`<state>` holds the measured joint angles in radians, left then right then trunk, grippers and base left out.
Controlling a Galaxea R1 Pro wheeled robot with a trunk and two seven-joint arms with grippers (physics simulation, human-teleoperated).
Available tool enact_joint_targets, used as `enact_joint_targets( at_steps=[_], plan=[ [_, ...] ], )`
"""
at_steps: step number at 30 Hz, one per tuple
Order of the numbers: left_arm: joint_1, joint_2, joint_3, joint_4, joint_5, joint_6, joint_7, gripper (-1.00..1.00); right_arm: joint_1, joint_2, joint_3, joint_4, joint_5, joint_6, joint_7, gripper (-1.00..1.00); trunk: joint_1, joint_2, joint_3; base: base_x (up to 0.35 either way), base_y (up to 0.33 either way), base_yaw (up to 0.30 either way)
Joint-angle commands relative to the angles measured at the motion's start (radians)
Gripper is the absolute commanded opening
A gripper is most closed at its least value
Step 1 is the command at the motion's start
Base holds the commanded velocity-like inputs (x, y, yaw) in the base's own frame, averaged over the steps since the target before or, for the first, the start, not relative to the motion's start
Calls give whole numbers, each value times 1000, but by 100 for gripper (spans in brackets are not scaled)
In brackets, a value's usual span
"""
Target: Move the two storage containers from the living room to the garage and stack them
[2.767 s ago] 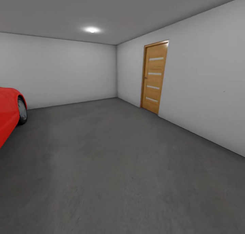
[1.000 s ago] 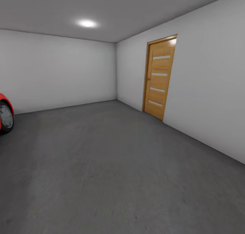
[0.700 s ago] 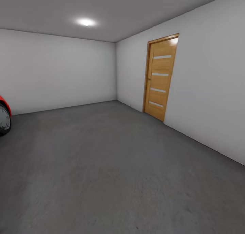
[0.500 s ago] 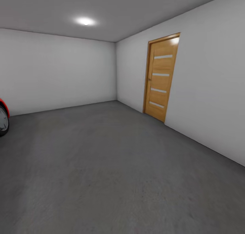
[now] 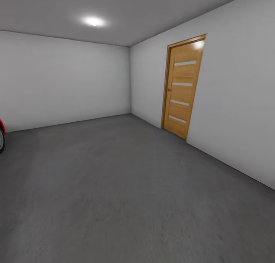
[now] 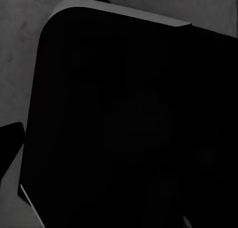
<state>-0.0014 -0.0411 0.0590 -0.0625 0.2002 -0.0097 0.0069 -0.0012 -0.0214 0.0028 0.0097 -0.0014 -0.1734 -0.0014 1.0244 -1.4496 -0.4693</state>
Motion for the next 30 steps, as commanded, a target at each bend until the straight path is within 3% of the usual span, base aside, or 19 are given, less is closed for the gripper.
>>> enact_joint_targets(
  at_steps=[1, 30],
  plan=[
    [0, 0, 5, 0, 2, -1, 1, 100, 0, 0, 0, 1, 0, -5, 0, 100, 1, 0, -1, 323, 0, 0],
    [0, -3, 2, 1, -5, -1, 0, 100, 0, 0, 0, 1, 0, -5, 0, 100, 1, 0, -1, 323, 0, 0]
  ],
)
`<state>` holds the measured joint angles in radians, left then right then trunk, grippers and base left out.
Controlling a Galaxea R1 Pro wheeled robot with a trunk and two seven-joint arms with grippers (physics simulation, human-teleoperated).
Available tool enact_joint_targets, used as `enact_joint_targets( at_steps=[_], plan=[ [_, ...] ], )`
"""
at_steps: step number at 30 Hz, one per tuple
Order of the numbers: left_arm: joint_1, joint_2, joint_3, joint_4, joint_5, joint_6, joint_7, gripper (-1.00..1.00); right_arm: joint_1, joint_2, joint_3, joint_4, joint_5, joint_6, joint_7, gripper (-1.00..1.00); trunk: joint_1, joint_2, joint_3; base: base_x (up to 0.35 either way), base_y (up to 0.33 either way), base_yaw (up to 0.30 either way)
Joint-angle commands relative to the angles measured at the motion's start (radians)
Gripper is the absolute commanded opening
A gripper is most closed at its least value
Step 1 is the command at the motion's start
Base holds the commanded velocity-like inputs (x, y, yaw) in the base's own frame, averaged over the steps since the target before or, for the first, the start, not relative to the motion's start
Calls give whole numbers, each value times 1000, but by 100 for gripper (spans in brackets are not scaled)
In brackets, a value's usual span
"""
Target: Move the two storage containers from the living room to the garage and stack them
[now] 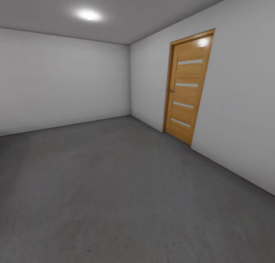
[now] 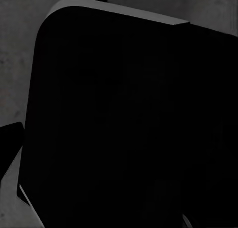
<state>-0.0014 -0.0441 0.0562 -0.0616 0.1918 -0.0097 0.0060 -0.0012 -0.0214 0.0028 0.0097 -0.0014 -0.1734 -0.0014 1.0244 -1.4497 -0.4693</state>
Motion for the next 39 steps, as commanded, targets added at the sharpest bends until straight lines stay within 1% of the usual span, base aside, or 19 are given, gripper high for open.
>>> enact_joint_targets(
  at_steps=[1, 39],
  plan=[
    [0, 0, 5, 0, 3, -1, 1, 100, 0, 0, 0, 1, 0, -5, 0, 100, 1, 0, -1, 323, 0, 0],
    [0, 0, 4, 0, 3, -1, 2, 100, 0, 0, 0, 1, 0, -5, 0, 100, 1, 0, -1, 323, 0, 0]
  ],
)
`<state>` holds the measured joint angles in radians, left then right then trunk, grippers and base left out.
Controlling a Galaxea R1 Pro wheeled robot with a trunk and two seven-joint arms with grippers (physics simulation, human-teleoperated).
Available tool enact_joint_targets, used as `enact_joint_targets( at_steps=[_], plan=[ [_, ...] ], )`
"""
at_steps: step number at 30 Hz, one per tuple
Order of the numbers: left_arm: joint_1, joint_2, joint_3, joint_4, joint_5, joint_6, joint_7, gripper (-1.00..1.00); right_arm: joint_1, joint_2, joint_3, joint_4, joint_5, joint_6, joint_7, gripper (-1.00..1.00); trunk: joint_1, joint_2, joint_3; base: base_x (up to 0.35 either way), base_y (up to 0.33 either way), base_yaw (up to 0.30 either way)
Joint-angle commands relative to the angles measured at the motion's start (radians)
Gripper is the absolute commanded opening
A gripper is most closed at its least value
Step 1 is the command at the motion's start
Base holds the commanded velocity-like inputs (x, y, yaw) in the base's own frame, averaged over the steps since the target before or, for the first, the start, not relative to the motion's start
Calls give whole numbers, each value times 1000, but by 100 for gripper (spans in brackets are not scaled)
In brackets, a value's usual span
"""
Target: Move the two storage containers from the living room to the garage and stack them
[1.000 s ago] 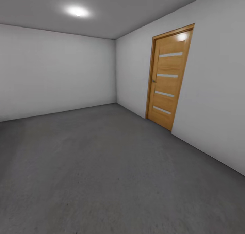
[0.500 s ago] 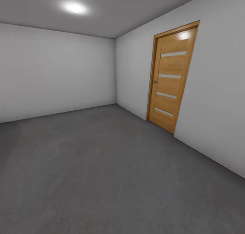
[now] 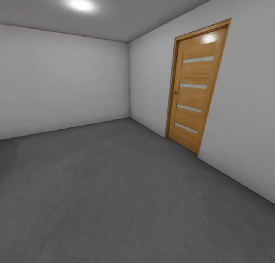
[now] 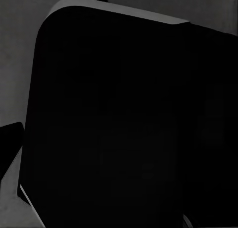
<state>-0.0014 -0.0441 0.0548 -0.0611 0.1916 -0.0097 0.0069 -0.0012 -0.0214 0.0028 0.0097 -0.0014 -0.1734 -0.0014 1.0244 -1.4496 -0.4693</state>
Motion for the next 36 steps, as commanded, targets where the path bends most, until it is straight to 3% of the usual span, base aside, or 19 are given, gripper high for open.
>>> enact_joint_targets(
  at_steps=[1, 36],
  plan=[
    [0, 0, 5, -1, 3, -1, 1, 100, 0, 0, 0, 1, 0, -5, 0, 100, 1, 0, -1, 323, 0, 0],
    [0, 0, 5, 0, 3, -1, 1, 100, 0, 0, 0, 1, 0, -5, 0, 100, 1, 0, -1, 323, 0, 0]
  ],
)
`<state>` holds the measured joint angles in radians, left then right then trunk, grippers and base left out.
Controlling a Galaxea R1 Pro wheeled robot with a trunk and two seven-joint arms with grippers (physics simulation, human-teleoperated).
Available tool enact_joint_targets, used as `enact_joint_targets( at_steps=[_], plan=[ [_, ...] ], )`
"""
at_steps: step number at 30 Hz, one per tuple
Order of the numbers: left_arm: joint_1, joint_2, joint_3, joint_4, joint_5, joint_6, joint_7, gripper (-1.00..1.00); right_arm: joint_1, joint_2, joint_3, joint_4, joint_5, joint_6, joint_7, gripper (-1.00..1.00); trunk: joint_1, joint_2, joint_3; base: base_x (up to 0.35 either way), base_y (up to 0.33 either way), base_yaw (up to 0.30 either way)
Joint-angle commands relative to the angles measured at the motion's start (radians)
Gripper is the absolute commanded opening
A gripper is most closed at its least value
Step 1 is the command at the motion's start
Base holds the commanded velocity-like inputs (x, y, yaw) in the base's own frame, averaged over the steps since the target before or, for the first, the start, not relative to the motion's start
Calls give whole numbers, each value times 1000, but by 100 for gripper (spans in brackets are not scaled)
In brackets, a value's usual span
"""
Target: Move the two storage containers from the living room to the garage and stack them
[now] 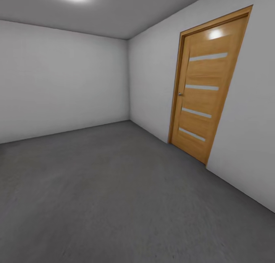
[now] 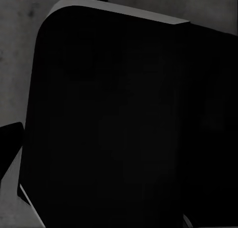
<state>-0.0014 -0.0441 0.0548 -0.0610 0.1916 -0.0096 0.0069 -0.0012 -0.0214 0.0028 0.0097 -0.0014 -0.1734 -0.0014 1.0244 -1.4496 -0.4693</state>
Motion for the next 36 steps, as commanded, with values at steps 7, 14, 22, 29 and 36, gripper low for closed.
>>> enact_joint_targets(
  at_steps=[7, 14, 22, 29, 36],
  plan=[
    [0, 0, 5, 0, 3, -1, 1, 100, 0, 0, 0, 1, 0, -5, 0, 100, 1, 0, -1, 323, 0, 0],
    [0, -1, 5, 0, 3, -1, 1, 100, 0, 0, 0, 1, 0, -5, 0, 100, 1, 0, -1, 323, 0, 0],
    [0, 0, 5, 0, 3, -2, 1, 100, 0, 0, 0, 1, 0, -5, 0, 100, 1, 0, -1, 323, 0, 0],
    [0, -1, 5, 0, 3, -1, 1, 100, 0, 0, 0, 1, 0, -5, 0, 100, 1, 0, -1, 323, 0, 0],
    [0, -2, 5, -1, 3, -3, 1, 100, 0, -1, -7, 1, -5, 1, 2, 100, 1, 0, -1, 323, 0, 0]
  ],
)
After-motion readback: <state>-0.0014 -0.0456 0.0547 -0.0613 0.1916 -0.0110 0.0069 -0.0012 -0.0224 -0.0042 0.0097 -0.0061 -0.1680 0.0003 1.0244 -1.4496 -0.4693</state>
